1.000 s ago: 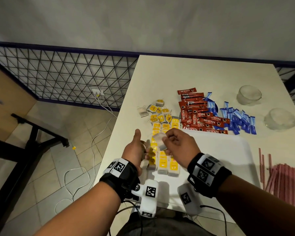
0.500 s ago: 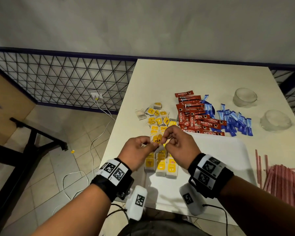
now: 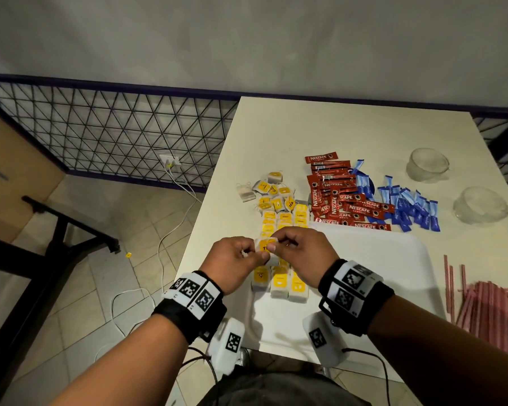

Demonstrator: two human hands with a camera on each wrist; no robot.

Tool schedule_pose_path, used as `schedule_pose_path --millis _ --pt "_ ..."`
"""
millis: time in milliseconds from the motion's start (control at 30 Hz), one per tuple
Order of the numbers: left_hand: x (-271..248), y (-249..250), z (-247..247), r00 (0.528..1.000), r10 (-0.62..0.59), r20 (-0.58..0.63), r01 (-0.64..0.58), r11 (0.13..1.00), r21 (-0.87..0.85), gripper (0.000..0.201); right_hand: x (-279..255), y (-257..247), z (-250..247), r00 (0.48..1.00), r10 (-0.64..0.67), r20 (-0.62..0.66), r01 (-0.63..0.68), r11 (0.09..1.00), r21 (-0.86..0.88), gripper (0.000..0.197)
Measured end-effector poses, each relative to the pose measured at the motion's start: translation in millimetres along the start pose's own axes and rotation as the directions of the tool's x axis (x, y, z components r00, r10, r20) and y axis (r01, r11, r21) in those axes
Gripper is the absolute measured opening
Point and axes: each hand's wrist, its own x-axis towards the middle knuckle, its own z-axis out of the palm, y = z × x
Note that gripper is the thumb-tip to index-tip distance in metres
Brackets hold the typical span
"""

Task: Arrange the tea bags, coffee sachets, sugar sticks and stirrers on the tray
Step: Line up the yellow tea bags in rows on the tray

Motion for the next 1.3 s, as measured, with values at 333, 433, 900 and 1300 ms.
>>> schedule_pose_path --millis 333,433,900,1300 --pt "-17 -58 23 0.956 -0.284 0.081 0.250 0.925 0.286 0.031 -24 62 6 0.956 0.163 0.244 0.004 0.824 -0.567 0.020" --pt "-13 -58 29 0.954 -0.283 0.097 0.239 0.917 0.321 0.030 -27 68 13 0.951 0.168 0.260 0.036 0.775 -0.631 0.028" --pt "-7 -57 39 0.957 -0.285 -0.050 0.286 0.902 0.322 0.021 -25 69 22 0.959 0.127 0.252 0.071 0.757 -0.650 0.028" --pt "-6 -64 43 0.980 -0.109 0.168 -0.001 0.837 0.548 0.020 -25 68 23 0.963 0.084 0.258 0.109 0.750 -0.652 0.027"
